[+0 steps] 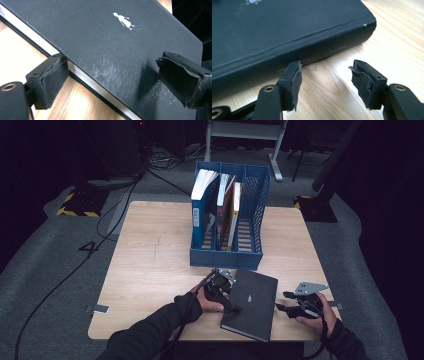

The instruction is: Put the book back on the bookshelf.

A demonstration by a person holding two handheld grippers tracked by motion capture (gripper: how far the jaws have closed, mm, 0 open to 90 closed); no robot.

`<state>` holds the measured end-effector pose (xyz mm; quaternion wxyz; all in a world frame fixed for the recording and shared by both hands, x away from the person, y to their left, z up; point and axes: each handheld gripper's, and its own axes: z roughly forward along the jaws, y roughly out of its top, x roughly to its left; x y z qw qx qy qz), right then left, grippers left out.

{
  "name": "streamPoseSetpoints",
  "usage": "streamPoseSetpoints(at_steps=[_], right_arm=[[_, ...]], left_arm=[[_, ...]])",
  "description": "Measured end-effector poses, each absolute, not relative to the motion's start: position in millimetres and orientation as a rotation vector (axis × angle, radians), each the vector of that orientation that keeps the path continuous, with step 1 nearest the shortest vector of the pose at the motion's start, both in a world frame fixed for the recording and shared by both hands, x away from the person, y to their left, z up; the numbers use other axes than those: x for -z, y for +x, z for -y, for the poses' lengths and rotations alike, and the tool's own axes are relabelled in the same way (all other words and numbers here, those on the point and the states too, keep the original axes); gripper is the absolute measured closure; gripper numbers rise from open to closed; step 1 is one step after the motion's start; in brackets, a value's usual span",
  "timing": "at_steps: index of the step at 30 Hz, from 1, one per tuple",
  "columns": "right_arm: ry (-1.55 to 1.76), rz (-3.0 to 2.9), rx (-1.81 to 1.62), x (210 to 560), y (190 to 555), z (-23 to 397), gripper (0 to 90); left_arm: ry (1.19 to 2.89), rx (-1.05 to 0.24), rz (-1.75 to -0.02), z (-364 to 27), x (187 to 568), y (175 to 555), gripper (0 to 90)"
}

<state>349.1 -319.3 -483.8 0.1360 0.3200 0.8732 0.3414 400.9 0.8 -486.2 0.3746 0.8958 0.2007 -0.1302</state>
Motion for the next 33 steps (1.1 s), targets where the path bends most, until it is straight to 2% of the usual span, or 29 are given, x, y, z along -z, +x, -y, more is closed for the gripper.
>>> streamPoseSetpoints(at_steps=[6,12,23,24,27,33], right_arm=[[0.985,-2.514,-0.982,487.2,353.4,320.9,40.3],[0.995,-2.519,-0.961,491.4,357.7,320.8,39.7],[0.981,-2.513,-0.987,493.3,358.6,323.1,38.4],[0.98,-2.512,-0.995,493.6,358.6,323.6,38.4],[0.978,-2.511,-0.997,493.8,358.5,324.3,38.4],[0.966,-2.507,-0.987,493.4,357.5,323.5,38.7]], left_arm=[[2.303,0.315,-0.512,0.6,484.8,401.9,9.7],[2.282,0.308,-0.538,-3.6,482.5,403.7,19.4],[2.251,0.25,-0.525,-8.9,479.5,399.7,27.5],[2.245,0.25,-0.526,-9.9,479.3,399.5,31.7],[2.231,0.207,-0.518,-14.1,477.2,396.4,36.1],[2.219,0.202,-0.527,-15.6,476.1,395.4,38.6]])
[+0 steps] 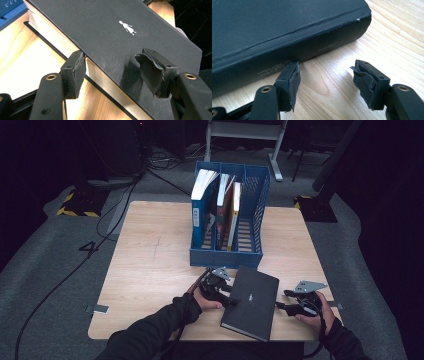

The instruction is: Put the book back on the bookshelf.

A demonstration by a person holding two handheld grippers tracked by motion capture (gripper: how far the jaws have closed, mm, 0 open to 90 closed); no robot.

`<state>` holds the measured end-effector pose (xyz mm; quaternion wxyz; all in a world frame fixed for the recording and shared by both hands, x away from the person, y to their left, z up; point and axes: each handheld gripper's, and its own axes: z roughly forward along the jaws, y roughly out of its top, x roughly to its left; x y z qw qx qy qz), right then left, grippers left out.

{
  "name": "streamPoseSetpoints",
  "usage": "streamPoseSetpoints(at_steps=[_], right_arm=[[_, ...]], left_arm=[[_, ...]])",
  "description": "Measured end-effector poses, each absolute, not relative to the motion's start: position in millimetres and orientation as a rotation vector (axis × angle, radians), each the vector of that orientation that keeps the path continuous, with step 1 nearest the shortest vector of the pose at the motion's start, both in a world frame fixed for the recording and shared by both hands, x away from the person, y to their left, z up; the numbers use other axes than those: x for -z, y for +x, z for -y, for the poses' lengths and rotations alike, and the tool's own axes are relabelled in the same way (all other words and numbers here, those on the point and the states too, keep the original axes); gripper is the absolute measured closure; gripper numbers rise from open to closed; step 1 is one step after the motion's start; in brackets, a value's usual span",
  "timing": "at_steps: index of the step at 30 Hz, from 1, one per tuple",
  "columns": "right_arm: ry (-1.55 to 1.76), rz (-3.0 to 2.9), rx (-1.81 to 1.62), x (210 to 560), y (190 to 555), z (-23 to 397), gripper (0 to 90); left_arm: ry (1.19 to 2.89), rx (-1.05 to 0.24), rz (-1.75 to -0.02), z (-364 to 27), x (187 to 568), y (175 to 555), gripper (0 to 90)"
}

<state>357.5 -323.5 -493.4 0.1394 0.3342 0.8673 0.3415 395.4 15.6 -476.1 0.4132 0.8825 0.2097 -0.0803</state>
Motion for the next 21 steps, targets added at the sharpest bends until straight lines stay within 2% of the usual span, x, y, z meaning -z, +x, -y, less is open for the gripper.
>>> streamPoseSetpoints(at_steps=[7,14,21], right_arm=[[0.975,-2.507,-1.002,494.1,358.4,325.2,38.7],[0.982,-2.501,-1.001,494.1,358.6,325.6,38.9],[0.988,-2.492,-0.998,494.2,359.1,326.7,39.4]], left_arm=[[2.209,0.2,-0.517,-13.8,468.8,396.9,37.8],[2.281,0.205,-0.525,-3.7,474.5,398.2,25.9],[2.247,0.187,-0.548,2.0,473.6,404.0,23.1]])
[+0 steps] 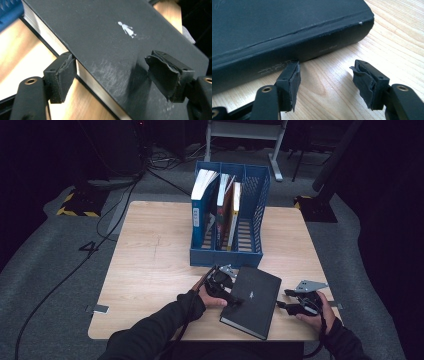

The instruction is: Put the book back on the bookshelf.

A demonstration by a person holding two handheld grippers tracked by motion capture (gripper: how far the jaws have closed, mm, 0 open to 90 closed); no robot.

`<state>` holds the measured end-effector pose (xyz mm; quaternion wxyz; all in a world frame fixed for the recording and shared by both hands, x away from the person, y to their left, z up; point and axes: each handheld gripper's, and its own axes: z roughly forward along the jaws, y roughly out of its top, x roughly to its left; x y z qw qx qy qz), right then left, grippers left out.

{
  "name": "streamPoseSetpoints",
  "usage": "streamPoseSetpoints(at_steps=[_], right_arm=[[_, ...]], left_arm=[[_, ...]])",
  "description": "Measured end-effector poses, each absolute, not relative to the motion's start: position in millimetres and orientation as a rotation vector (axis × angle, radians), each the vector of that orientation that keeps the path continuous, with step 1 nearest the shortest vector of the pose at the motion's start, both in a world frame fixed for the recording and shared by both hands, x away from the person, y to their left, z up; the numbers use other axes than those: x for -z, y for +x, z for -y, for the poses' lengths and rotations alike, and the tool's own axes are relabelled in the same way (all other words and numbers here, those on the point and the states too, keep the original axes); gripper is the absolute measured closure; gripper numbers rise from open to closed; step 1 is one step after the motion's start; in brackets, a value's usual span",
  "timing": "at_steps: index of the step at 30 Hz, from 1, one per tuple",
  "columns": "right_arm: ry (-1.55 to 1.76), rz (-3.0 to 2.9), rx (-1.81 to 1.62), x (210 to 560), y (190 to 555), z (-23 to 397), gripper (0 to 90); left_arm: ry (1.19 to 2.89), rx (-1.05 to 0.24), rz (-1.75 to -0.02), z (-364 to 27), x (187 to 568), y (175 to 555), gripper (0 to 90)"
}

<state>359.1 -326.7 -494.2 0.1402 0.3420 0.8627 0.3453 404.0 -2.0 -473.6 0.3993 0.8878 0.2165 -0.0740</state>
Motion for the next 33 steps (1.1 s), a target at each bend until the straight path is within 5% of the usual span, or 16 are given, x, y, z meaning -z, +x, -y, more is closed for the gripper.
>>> streamPoseSetpoints(at_steps=[17,33], right_arm=[[0.987,-2.495,-1.002,494.3,359.8,327.0,39.3],[0.977,-2.49,-1.002,494.4,358.9,326.2,40.0]], left_arm=[[2.196,0.156,-0.538,-0.9,468.2,401.1,28.2],[2.181,0.272,-0.523,25.7,468.0,407.4,27.4]])
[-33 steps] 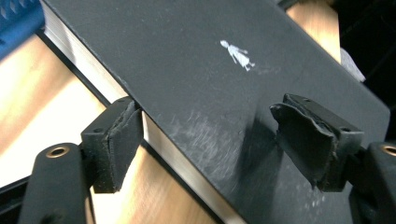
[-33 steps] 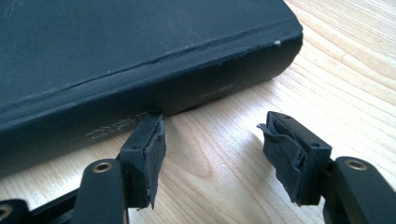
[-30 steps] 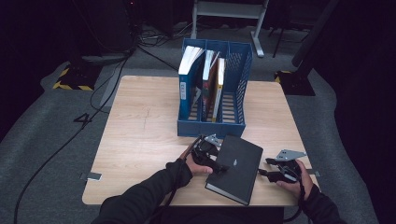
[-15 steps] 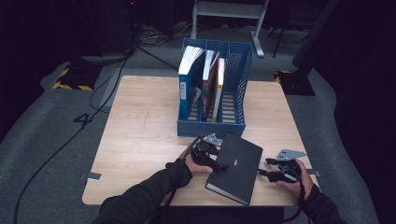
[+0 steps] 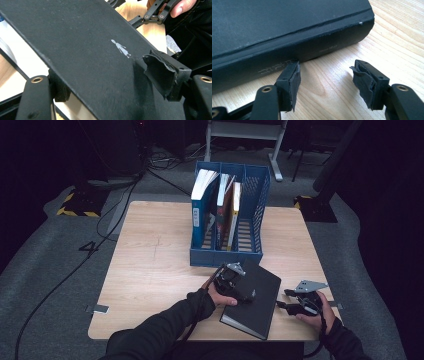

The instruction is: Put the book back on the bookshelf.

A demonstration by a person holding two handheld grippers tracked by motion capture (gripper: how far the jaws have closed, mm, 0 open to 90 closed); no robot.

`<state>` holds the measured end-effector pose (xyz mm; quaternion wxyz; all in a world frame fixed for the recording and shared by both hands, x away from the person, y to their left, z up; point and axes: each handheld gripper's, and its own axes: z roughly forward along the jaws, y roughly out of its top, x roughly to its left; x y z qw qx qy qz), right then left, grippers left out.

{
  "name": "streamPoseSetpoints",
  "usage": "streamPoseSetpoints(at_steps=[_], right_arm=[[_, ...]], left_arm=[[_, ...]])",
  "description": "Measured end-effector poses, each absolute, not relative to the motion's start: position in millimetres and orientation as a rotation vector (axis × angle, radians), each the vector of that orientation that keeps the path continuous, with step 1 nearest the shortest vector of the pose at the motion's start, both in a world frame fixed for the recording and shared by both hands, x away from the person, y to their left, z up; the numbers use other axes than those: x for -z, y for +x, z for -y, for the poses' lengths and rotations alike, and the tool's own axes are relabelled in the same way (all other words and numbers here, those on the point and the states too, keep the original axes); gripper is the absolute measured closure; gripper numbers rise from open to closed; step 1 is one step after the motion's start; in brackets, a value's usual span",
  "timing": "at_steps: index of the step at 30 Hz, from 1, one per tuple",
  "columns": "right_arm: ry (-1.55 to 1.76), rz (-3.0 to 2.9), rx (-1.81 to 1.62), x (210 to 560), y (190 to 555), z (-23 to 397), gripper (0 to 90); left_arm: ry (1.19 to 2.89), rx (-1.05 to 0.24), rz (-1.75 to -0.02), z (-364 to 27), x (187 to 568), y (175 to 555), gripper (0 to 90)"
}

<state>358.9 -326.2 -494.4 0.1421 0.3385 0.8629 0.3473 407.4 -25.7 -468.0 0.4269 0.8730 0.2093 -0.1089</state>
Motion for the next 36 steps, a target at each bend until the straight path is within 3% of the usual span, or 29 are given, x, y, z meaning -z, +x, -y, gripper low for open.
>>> streamPoseSetpoints(at_steps=[10,19,36], right_arm=[[0.961,-2.5,-1.008,494.6,357.7,325.3,40.1],[0.943,-2.514,-1.018,495.0,356.5,320.8,39.4],[0.977,-2.485,-1.077,497.6,364.7,320.7,39.9]], left_arm=[[2.152,0.326,-0.519,11.1,461.7,408.9,41.4],[2.093,0.259,-0.467,6.6,453.5,392.8,52.6],[2.062,0.102,-0.357,-0.7,447.6,370.7,54.3]])
